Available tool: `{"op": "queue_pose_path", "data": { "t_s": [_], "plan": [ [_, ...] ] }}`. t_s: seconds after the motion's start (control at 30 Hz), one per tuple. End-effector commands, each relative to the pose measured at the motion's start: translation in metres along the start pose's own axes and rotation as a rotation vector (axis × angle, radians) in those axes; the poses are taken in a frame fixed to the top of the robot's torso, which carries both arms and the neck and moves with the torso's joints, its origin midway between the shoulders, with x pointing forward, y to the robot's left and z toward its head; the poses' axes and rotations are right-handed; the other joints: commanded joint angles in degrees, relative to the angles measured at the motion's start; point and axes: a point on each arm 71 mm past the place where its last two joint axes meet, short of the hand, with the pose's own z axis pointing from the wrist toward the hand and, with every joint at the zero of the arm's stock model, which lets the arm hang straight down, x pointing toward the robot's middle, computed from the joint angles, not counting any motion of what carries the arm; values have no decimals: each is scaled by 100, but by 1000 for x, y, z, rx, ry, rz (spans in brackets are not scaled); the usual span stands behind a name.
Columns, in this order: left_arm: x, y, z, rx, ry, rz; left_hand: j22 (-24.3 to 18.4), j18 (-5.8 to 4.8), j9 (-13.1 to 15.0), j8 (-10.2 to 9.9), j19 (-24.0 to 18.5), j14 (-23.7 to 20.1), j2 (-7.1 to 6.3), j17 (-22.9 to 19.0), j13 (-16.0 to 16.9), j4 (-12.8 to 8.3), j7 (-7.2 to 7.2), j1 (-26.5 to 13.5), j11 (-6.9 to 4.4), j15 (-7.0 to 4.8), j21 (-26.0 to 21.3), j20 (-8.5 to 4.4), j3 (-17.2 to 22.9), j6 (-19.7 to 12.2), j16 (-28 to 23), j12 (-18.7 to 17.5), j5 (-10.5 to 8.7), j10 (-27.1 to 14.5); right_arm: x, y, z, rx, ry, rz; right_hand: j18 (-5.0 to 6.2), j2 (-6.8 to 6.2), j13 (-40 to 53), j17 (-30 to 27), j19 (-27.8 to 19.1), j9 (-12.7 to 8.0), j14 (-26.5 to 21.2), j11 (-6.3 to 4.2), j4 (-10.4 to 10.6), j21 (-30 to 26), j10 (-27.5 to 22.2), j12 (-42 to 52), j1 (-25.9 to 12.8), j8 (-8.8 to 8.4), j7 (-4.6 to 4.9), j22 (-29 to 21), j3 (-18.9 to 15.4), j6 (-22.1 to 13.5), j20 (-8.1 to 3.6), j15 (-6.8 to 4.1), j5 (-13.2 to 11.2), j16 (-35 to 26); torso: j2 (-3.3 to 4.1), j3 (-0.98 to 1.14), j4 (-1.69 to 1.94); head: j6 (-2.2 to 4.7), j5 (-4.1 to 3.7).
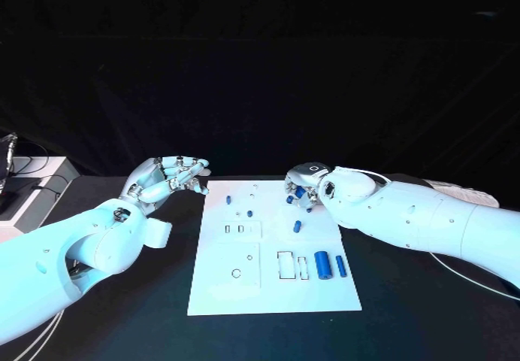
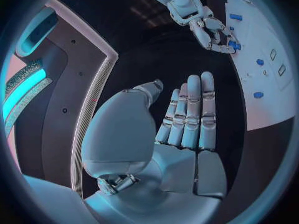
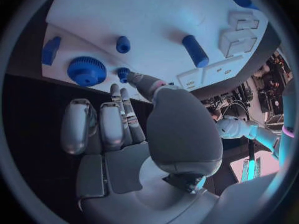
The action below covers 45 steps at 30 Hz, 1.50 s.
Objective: Assemble the parts on the task board
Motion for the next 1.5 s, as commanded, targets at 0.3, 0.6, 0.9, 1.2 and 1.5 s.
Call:
{"op": "queue_pose_path", "data": {
  "t_s": [0.3, 0.6, 0.9, 1.2, 1.5],
  "plan": [
    [-1, -1, 0, 2, -1, 4, 18, 47, 11, -32, -81, -57, 26, 15, -6, 0, 24, -53, -8, 8, 47, 4, 37, -17, 33, -12, 21, -46, 1, -1, 0, 8, 2, -28, -35, -17, -1, -15, 7, 10, 149, -8, 10, -28, -21, -4, -17, -17, 15, 0, -22, -15, 28, 40, -22, 39, 95, -30, 43, 7, -29],
    [-3, -1, 0, 6, -19, 9, 32, 47, 15, -34, -107, -85, 39, 20, -4, -18, 29, -37, -4, 12, 66, 8, 56, -12, 41, -5, 22, -44, 1, 1, 1, 0, -3, -29, -34, 15, 6, -13, 9, 17, 146, -8, 36, -28, -3, 6, -20, -13, 16, 2, -25, -1, 30, 41, -11, 55, 145, -46, 35, 6, -26],
    [-5, -1, 0, 2, -37, 10, 60, 51, 22, -35, -131, -94, 74, 33, -3, -52, 36, -3, -2, 11, 109, 10, 99, -2, 73, 0, 22, -42, 1, 1, 0, 3, 3, -29, -47, 85, 41, -36, 38, 58, 128, -33, 113, 15, 188, 49, -24, 23, 6, 81, 8, 84, 23, 25, 46, 93, 195, -47, 37, 26, -36],
    [-7, 0, 0, -2, -45, 10, 68, 52, 24, -34, -135, -94, 81, 36, -3, -61, 36, 4, -2, 10, 122, 10, 109, 2, 82, 1, 22, -39, -5, 2, -1, 7, -81, -46, -96, 349, 186, -2, 136, 227, 126, -206, -10, 197, 823, 171, 299, 214, -129, 374, 335, 372, -90, -110, -283, 212, 223, -42, 38, 48, -28],
    [-6, 0, 0, -1, -41, 8, 78, 53, 27, -31, -141, -93, 87, 40, -2, -66, 29, 3, -6, 8, 137, 10, 117, 11, 93, 5, 21, -31, -15, 7, -5, -18, -213, -36, -128, 490, 347, 30, 182, 374, 132, -313, -177, 306, 1114, 290, 499, 394, -218, 548, 390, 590, -174, -196, -446, 262, 242, -47, 43, 88, -30]
  ]
}}
